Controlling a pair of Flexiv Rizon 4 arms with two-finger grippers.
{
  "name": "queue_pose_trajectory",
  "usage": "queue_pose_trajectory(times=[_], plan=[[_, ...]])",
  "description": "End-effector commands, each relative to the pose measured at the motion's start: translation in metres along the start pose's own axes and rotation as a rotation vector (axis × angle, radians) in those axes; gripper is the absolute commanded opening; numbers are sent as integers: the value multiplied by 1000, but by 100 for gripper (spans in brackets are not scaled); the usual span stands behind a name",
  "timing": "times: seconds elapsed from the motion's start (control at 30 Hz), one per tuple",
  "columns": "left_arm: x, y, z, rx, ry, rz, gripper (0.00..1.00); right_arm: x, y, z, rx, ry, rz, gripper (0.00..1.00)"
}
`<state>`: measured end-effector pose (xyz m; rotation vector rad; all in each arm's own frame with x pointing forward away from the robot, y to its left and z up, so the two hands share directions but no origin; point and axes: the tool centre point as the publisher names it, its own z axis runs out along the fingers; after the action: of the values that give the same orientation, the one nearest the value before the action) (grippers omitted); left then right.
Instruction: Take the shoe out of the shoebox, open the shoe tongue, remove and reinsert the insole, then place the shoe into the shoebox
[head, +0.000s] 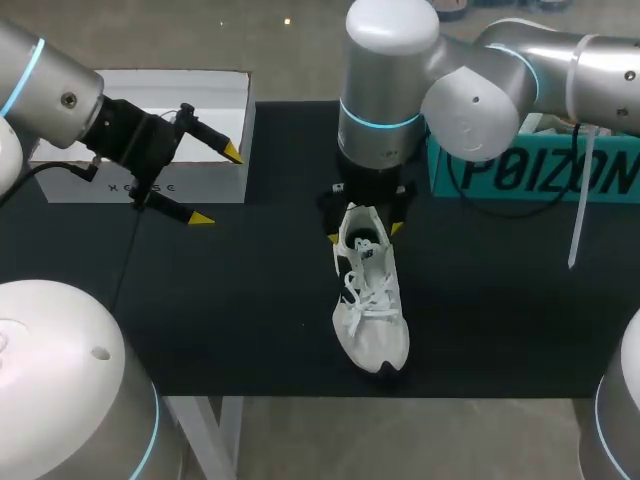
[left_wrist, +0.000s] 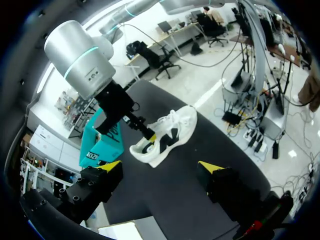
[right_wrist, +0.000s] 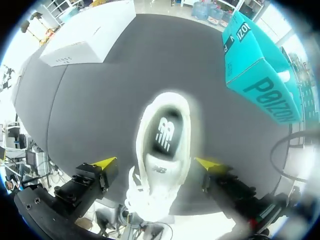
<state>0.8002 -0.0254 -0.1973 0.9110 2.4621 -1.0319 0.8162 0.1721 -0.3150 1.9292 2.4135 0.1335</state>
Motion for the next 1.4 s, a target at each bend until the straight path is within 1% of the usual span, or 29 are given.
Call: queue_pose_trajectory(times=[0.03,0.1,0.13,0.17,0.2,0.23,0.27,0.37,0.63,0.9,0.97,1.1,1.23,1.27,1.4], plan=[[0,-1,-1,-4,3,0,100,-4,-19,-15,-14,9,-5,100],[0,-1,-1,-4,3,0,100,-4,-25,-14,0,12,-13,100],[0,-1,-1,-4,3,0,100,-3,-29,-12,12,22,-15,89],[0,-1,-1,-4,3,0,100,-3,-31,-10,19,27,-17,53],[0,-1,-1,-4,3,0,100,-3,-33,-8,26,32,-22,31],[0,-1,-1,-4,3,0,100,-3,-35,-5,34,41,-22,5],[0,-1,-1,-4,3,0,100,-3,-36,-2,41,48,-27,0],[0,-1,-1,-4,3,0,100,-1,-37,5,55,79,-35,0],[0,-1,-1,-4,3,0,100,0,-33,26,79,85,-28,0],[0,-1,-1,-4,3,0,100,0,-27,37,94,82,-33,0],[0,-1,-1,-4,3,0,100,-1,-25,34,82,74,-35,0],[0,-1,-1,-4,3,0,100,-3,-22,20,52,53,-52,0],[0,-1,-1,-4,3,0,100,-8,-14,8,18,34,-96,0],[0,-1,-1,-4,3,0,100,-10,-11,6,3,37,-118,0],[0,-1,-1,-4,3,0,100,-12,2,0,-41,31,-283,0]])
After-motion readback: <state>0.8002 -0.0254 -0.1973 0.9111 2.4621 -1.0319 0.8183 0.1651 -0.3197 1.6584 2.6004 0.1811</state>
